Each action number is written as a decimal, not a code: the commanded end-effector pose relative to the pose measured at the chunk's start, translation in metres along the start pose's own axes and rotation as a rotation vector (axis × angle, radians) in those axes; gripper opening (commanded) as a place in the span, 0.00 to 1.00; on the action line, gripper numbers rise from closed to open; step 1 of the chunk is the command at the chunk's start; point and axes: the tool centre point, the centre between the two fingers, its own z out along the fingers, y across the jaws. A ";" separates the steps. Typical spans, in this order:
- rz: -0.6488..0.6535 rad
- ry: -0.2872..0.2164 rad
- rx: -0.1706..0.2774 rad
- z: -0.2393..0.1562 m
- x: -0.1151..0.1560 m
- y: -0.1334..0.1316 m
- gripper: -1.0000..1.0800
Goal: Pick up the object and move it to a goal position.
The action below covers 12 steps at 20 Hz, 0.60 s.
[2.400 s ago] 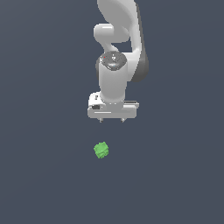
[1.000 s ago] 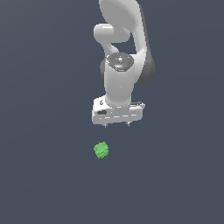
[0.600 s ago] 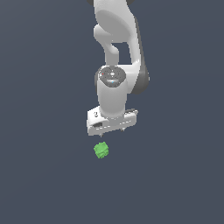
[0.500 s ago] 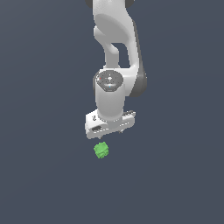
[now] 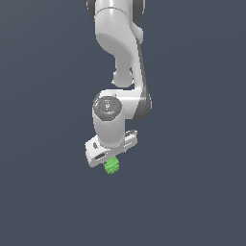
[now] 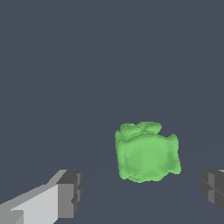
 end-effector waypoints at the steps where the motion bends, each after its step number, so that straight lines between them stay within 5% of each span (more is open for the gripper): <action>1: -0.036 -0.001 0.002 0.007 0.001 0.007 0.96; 12: -0.087 -0.004 0.005 0.018 0.000 0.017 0.96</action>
